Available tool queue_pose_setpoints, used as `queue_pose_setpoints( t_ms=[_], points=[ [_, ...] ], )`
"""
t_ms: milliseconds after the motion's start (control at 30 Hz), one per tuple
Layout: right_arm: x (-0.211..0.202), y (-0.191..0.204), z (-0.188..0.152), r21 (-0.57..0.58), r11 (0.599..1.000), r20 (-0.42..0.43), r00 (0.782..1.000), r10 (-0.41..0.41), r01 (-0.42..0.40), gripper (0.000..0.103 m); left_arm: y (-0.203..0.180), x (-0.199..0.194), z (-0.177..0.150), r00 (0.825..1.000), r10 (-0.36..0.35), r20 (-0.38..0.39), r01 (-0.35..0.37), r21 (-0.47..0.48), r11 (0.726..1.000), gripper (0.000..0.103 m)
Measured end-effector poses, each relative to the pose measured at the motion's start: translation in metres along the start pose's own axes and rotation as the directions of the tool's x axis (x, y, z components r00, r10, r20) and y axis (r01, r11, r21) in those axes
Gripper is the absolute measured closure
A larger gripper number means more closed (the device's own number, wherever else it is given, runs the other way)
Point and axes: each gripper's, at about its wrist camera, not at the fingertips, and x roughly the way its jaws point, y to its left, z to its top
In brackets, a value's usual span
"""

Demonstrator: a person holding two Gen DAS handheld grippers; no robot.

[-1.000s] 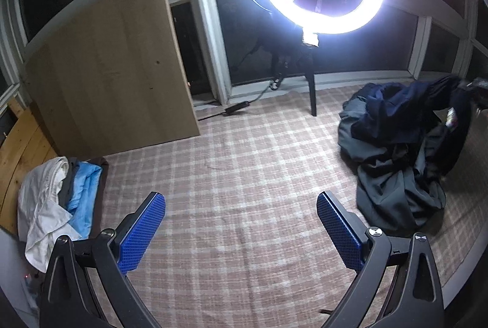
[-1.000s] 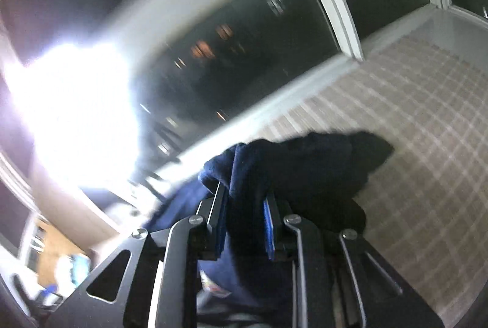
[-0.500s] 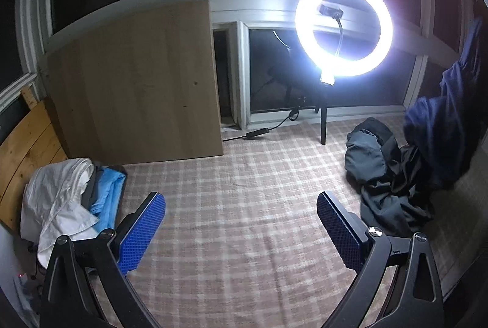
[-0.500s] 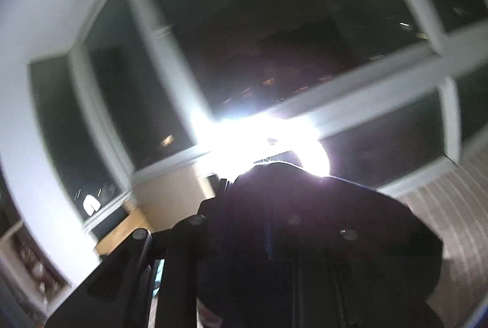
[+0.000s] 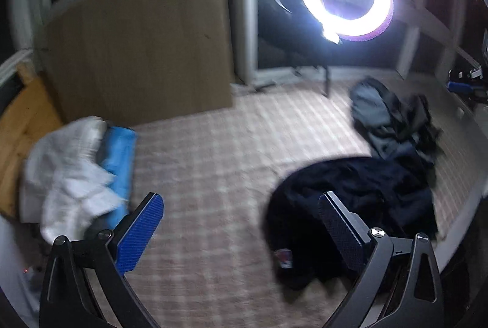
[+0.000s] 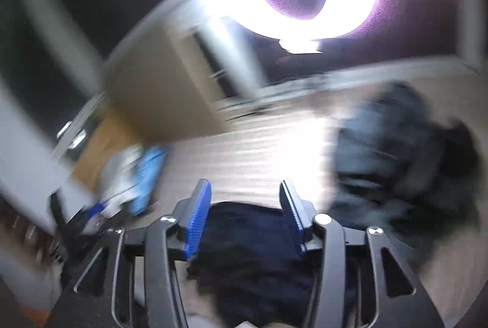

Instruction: Fold clothes

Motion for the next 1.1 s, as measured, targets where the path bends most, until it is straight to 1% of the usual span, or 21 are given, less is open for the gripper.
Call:
queue_pose_setpoints(
  t_ms=[33,67,100,167,200,267,333,400,467,500,533,567,600,633,667,700,800,867,967,1033,1100],
  points=[
    [-0.004,-0.023,-0.008,0.040,0.996,0.010,0.997,-0.079,0.078,0.047,-0.009,0.010,-0.001,0.999,-0.029,-0.020,0.029,0.015,0.999,0.001],
    [-0.006,-0.046,-0.020,0.085,0.984,0.007,0.987,-0.158,0.157,0.047,-0.021,0.023,-0.002,0.997,-0.066,-0.049,0.067,0.030,0.997,0.001],
    [-0.001,-0.060,-0.034,0.107,0.972,-0.019,0.978,-0.209,0.210,0.047,-0.034,0.034,-0.002,0.993,-0.094,-0.077,0.097,0.045,0.994,0.001],
    [0.017,-0.074,-0.062,0.096,0.958,-0.090,0.961,-0.260,0.269,0.047,-0.063,0.055,-0.008,0.981,-0.138,-0.136,0.151,0.090,0.984,0.001],
    [0.027,-0.078,-0.076,0.079,0.954,-0.128,0.952,-0.279,0.290,0.047,-0.076,0.064,-0.013,0.977,-0.141,-0.157,0.161,0.122,0.979,0.001],
    [0.049,-0.084,-0.104,0.022,0.948,-0.204,0.930,-0.306,0.317,0.047,-0.102,0.081,-0.023,0.969,-0.144,-0.200,0.181,0.183,0.966,0.001],
    [0.070,-0.089,-0.126,-0.020,0.947,-0.261,0.912,-0.315,0.321,0.047,-0.119,0.097,-0.032,0.963,-0.118,-0.241,0.176,0.234,0.956,0.001],
    [0.093,-0.085,-0.135,-0.030,0.950,-0.287,0.908,-0.305,0.310,0.047,-0.130,0.111,-0.037,0.958,-0.106,-0.268,0.180,0.269,0.946,0.001],
    [0.110,-0.073,-0.134,-0.031,0.957,-0.283,0.916,-0.284,0.288,0.047,-0.134,0.120,-0.039,0.955,-0.108,-0.277,0.189,0.288,0.939,0.002],
    [0.118,-0.068,-0.133,-0.039,0.963,-0.276,0.923,-0.268,0.268,0.047,-0.134,0.126,-0.039,0.952,-0.110,-0.287,0.195,0.287,0.938,0.015],
    [0.125,-0.065,-0.131,-0.050,0.967,-0.273,0.928,-0.252,0.249,0.056,-0.134,0.132,-0.039,0.949,-0.112,-0.296,0.200,0.286,0.937,0.048],
    [0.133,-0.062,-0.129,-0.060,0.972,-0.271,0.933,-0.237,0.229,0.091,-0.133,0.137,-0.039,0.945,-0.119,-0.304,0.207,0.278,0.938,0.064],
    [0.136,-0.059,-0.127,-0.066,0.976,-0.275,0.937,-0.216,0.205,0.099,-0.127,0.136,-0.035,0.939,-0.146,-0.311,0.226,0.241,0.944,0.080],
    [0.131,-0.055,-0.123,-0.062,0.982,-0.269,0.945,-0.187,0.177,0.099,-0.121,0.134,-0.031,0.933,-0.173,-0.316,0.245,0.204,0.948,0.095],
    [0.121,-0.053,-0.119,-0.052,0.986,-0.243,0.956,-0.167,0.159,0.099,-0.114,0.132,-0.026,0.928,-0.198,-0.315,0.259,0.168,0.951,0.101],
    [0.111,-0.052,-0.114,-0.043,0.988,-0.212,0.965,-0.154,0.148,0.100,-0.103,0.123,-0.020,0.934,-0.208,-0.289,0.257,0.144,0.956,0.101],
    [0.067,-0.051,-0.089,0.004,0.994,-0.102,0.989,-0.108,0.109,0.100,-0.065,0.085,0.001,0.965,-0.175,-0.198,0.199,0.109,0.974,0.101],
    [0.032,-0.047,-0.069,0.028,0.997,-0.016,0.997,-0.071,0.072,0.100,-0.029,0.052,0.017,0.985,-0.136,-0.109,0.144,0.076,0.987,0.101],
    [-0.019,-0.037,-0.041,-0.001,0.998,0.117,0.991,-0.064,0.064,0.100,0.024,0.014,0.032,0.997,-0.072,-0.028,0.072,0.006,0.997,0.103],
    [-0.040,-0.039,-0.022,0.012,0.997,0.203,0.976,-0.083,0.083,0.101,0.048,-0.002,0.036,1.000,0.013,0.008,-0.013,-0.017,1.000,0.103],
    [-0.057,-0.044,-0.003,0.035,0.994,0.280,0.953,-0.110,0.105,0.103,0.065,-0.010,0.036,0.999,0.044,0.013,-0.044,-0.033,0.999,0.103]
  ],
)
